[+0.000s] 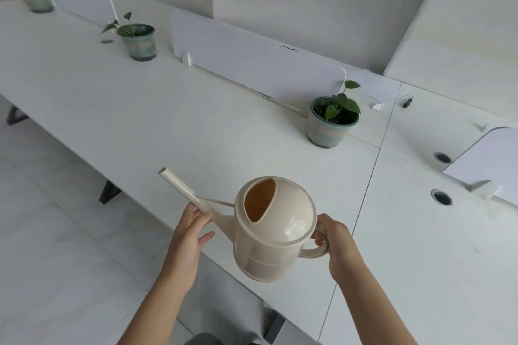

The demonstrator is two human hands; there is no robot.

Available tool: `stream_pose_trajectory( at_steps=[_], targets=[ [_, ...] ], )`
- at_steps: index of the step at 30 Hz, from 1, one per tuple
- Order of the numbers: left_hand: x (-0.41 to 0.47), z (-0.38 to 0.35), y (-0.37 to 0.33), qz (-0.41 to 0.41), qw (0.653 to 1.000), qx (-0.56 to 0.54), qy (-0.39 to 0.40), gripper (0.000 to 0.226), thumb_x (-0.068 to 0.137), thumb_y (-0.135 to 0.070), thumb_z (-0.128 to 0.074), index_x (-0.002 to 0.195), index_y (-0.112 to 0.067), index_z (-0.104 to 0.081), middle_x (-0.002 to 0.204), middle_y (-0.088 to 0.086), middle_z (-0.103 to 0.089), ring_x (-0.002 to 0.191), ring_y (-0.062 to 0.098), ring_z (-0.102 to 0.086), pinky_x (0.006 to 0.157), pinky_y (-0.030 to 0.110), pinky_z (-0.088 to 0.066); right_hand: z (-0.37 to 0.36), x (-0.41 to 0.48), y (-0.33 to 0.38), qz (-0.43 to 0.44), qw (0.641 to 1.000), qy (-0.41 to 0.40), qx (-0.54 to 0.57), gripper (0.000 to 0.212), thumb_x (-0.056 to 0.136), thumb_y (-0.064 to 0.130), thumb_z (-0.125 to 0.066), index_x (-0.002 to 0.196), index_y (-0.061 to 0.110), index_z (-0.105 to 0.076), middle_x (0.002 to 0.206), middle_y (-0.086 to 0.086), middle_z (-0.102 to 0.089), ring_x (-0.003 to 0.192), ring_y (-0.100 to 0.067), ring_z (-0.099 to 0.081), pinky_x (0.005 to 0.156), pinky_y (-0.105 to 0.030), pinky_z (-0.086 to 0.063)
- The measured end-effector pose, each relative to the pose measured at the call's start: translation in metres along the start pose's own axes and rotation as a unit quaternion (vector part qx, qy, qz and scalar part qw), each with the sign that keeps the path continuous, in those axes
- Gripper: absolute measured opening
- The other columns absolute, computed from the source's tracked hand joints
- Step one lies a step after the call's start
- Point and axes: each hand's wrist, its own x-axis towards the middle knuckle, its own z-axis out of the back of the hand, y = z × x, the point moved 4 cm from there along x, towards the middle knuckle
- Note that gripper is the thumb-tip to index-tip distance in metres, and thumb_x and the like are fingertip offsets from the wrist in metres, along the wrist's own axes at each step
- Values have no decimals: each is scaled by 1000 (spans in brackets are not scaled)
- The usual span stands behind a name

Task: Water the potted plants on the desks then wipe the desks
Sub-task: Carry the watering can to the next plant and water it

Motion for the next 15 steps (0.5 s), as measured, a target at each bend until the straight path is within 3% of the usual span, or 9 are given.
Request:
stream_pose_trajectory(
  at_steps=[4,7,9,12,15],
  targets=[
    [39,-13,-8,9,1000,1,8,41,94,-23,-45,135,-23,-42,134,3,-51,125,22,-46,104,44,-36,-7,18,12,-8,1000,-14,9,38,83,10,-44,46,14,-42,36,10,-44,59,-17,-37,64,-28,-28],
    [69,-23,-15,12,999,18,39,43,94,-23,-45,136,-24,-40,133,3,-51,125,23,-46,106,45,-34,-8,28,20,-9,999,-38,33,34,84,11,-44,50,14,-47,36,11,-47,65,-19,-48,71,-30,-31],
    [93,-32,-18,18,997,18,76,42,94,-22,-44,136,-24,-41,131,3,-52,125,23,-46,107,45,-34,-9,32,26,-12,997,-64,43,33,84,11,-45,51,14,-51,38,11,-49,65,-16,-53,72,-30,-32],
    [128,-50,-20,33,989,24,145,37,94,-20,-44,131,-25,-45,121,-1,-55,124,22,-47,103,41,-35,-7,35,31,-21,990,-121,75,37,82,12,-46,45,16,-50,38,10,-49,60,-16,-47,69,-29,-30],
    [159,-59,-27,48,979,28,194,36,94,-19,-43,130,-23,-46,123,-1,-54,126,20,-45,98,37,-34,-15,32,44,-9,984,-148,100,28,82,16,-48,54,15,-55,50,6,-57,70,-17,-56,69,-30,-31]
  ],
)
